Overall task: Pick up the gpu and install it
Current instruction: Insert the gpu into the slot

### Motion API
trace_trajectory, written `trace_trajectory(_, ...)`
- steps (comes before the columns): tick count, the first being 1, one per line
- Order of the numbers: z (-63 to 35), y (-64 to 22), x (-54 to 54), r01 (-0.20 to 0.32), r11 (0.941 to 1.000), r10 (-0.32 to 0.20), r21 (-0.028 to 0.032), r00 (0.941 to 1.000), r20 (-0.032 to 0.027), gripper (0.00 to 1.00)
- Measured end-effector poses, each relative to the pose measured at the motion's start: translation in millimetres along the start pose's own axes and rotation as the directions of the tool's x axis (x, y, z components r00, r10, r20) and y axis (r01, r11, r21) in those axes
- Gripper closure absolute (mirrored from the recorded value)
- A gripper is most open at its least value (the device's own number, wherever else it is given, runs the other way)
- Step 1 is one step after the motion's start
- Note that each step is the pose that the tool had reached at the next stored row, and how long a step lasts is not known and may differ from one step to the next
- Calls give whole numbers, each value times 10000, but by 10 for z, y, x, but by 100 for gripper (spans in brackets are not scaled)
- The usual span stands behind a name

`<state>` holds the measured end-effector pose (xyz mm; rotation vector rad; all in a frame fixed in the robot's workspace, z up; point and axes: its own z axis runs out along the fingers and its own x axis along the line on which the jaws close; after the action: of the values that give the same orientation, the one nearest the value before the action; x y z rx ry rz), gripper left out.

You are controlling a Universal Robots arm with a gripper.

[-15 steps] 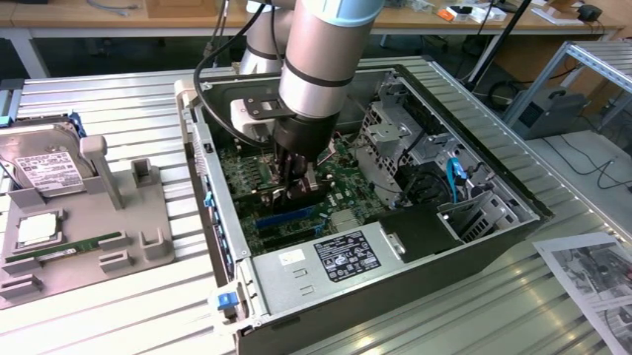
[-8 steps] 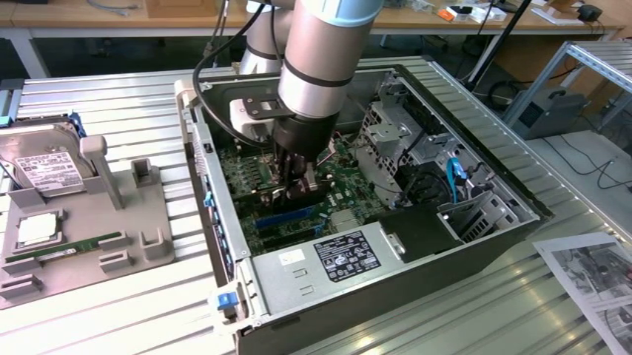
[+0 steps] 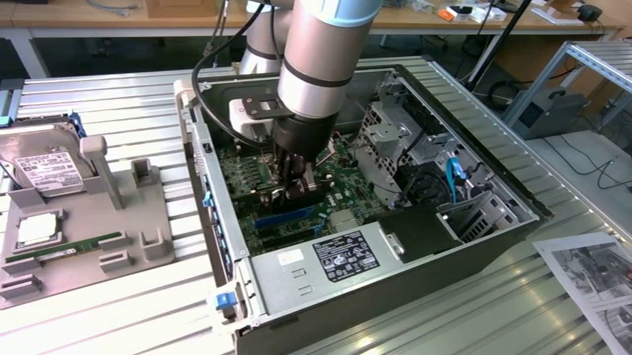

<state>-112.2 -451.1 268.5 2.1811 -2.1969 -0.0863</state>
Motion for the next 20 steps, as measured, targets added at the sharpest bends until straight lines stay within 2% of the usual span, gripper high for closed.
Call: trace_trajectory(20, 2, 19, 0, 1, 10000, -1, 0, 10000, 6, 73)
